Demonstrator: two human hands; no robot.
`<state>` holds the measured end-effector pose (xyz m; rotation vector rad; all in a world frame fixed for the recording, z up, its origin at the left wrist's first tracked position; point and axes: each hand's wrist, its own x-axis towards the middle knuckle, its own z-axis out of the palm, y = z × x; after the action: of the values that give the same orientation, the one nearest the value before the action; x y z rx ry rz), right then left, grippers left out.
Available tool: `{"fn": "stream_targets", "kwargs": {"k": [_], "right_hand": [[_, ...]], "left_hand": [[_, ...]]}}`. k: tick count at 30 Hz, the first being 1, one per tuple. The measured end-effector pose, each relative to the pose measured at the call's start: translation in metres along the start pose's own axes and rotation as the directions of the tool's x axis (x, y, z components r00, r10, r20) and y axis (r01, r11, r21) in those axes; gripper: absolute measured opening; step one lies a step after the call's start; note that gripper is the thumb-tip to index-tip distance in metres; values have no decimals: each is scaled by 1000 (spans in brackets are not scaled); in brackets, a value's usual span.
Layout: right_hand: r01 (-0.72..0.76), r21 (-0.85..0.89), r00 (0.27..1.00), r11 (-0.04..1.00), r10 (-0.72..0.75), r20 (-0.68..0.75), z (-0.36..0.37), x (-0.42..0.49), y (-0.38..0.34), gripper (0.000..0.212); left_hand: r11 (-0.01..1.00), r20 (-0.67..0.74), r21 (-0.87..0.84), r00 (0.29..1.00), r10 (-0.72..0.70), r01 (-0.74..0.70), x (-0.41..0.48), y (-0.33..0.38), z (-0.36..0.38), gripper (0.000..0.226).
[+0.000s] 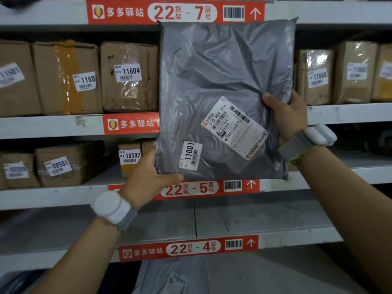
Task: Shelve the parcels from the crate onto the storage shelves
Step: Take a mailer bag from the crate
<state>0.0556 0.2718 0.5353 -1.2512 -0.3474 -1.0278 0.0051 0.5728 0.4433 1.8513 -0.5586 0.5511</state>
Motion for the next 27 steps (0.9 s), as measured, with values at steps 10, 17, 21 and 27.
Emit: {"fn": "stream_targets", "kwargs": {"k": [10,17,21,27], "right_hand": [[-68,93,996,993,73,-52,-8,2,4,22],[-217,302,972,928,233,-19,-13,-2,29,33],[-255,314,967,915,250,58,-23,-9,29,68],[-378,532,926,758,319,203,-78,-15,7,52]], "left_hand": [[819,-31,-573,997,-76,44,-3,-1,9,67],[633,36,-771,998,-50,60,0,4,37,69],[673,-87,-739,986,-139,30,5,12,49,34],[718,-113,-693,975,-194,62,12,7,62,42]]}}
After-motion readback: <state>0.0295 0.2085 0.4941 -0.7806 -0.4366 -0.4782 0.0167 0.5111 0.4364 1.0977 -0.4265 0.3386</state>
